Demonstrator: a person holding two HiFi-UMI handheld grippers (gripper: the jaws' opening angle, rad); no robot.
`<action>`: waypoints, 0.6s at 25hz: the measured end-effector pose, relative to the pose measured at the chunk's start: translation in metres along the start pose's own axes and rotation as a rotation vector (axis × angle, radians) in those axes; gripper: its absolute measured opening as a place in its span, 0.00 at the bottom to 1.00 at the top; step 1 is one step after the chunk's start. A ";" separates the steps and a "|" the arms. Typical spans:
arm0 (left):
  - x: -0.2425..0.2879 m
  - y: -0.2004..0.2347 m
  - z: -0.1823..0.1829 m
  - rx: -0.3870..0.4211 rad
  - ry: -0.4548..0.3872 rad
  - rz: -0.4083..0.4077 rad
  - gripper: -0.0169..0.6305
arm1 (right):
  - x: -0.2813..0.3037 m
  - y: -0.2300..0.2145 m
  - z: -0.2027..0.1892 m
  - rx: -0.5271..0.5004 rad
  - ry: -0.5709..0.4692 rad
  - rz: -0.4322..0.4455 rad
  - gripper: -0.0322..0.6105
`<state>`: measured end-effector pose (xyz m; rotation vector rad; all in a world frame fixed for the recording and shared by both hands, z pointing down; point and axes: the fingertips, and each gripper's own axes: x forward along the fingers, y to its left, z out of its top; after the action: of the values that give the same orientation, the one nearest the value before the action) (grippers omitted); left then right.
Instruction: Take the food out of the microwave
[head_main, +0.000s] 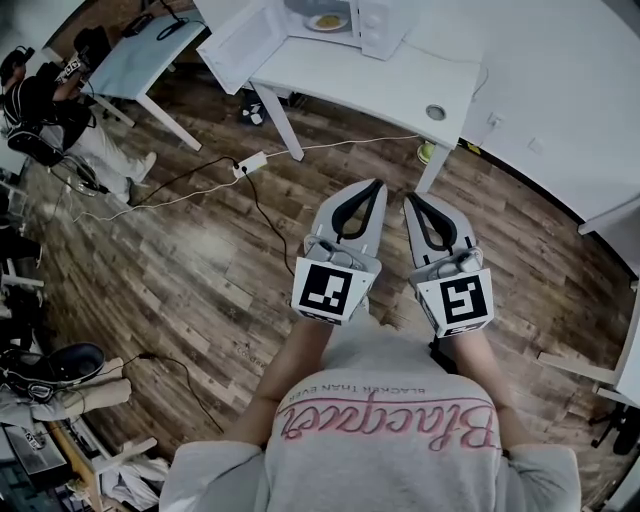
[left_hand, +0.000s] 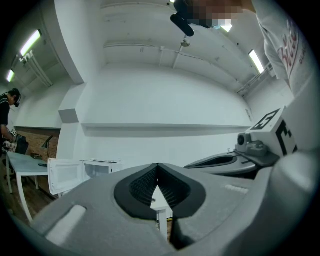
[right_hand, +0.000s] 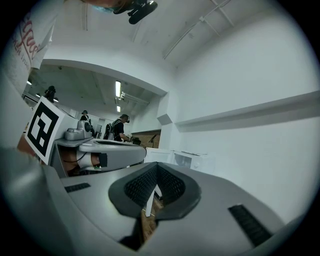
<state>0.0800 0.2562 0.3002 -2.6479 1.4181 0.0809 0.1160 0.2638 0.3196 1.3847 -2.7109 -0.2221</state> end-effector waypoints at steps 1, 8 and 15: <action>0.002 0.009 -0.001 -0.002 0.000 -0.002 0.03 | 0.010 0.001 0.002 0.005 -0.005 -0.004 0.06; 0.008 0.068 -0.007 -0.015 -0.004 0.001 0.03 | 0.065 0.014 0.005 -0.001 0.006 -0.005 0.06; 0.012 0.102 -0.010 -0.014 -0.006 0.024 0.03 | 0.091 0.019 0.006 -0.004 0.023 0.016 0.06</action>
<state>0.0023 0.1889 0.2990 -2.6400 1.4523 0.1009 0.0471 0.2015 0.3179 1.3559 -2.7006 -0.2089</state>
